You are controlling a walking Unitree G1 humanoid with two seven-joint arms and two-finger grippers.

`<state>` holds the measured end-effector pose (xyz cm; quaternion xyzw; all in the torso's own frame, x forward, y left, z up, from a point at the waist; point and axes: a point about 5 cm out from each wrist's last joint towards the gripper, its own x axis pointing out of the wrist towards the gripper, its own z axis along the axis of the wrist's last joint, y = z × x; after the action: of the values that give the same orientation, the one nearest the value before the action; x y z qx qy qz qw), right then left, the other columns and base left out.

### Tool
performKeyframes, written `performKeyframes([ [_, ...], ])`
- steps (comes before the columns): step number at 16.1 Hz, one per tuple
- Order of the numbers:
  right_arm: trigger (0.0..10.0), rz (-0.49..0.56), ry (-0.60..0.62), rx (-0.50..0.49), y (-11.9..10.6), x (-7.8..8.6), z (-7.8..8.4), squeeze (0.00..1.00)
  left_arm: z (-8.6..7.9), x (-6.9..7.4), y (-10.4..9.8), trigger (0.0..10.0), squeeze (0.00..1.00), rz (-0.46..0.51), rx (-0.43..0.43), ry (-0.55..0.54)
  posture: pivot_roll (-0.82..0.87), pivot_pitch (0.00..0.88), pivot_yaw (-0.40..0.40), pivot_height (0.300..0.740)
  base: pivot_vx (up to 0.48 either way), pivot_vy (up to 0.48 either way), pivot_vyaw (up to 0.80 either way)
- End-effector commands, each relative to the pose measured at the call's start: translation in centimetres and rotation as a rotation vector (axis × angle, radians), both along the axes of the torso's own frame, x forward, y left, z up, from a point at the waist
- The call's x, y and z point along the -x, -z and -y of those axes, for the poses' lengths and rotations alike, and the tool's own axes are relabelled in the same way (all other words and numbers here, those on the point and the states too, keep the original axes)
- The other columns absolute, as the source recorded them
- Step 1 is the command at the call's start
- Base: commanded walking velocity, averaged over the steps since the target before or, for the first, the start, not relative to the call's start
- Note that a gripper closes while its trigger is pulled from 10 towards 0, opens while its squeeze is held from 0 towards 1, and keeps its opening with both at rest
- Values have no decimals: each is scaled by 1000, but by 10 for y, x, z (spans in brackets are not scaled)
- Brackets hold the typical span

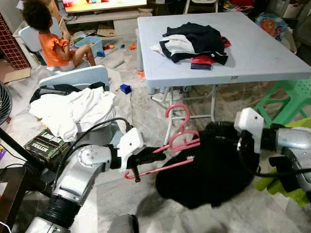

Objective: Hang hanger

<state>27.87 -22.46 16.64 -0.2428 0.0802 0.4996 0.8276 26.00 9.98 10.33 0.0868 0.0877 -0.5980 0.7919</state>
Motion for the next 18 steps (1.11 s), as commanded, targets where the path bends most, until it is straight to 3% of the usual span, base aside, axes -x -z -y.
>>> performKeyframes([
  [1,10000,48,13,-17,-4,-4,-3,1000,0,-4,-9,0,0,45,47,-27,-57,2,22,740,0,0,0],
  [6,10000,215,159,-71,-14,-17,-3,1000,1,-10,-8,0,0,75,36,-72,-58,0,25,740,0,0,0],
  [11,10000,226,186,-58,-15,-11,4,1000,-4,-20,-9,0,0,106,37,-155,-62,0,28,740,0,0,0],
  [18,10000,285,244,-72,-26,-17,8,1000,-5,-24,-10,0,0,125,42,-205,-65,0,29,740,0,0,0],
])
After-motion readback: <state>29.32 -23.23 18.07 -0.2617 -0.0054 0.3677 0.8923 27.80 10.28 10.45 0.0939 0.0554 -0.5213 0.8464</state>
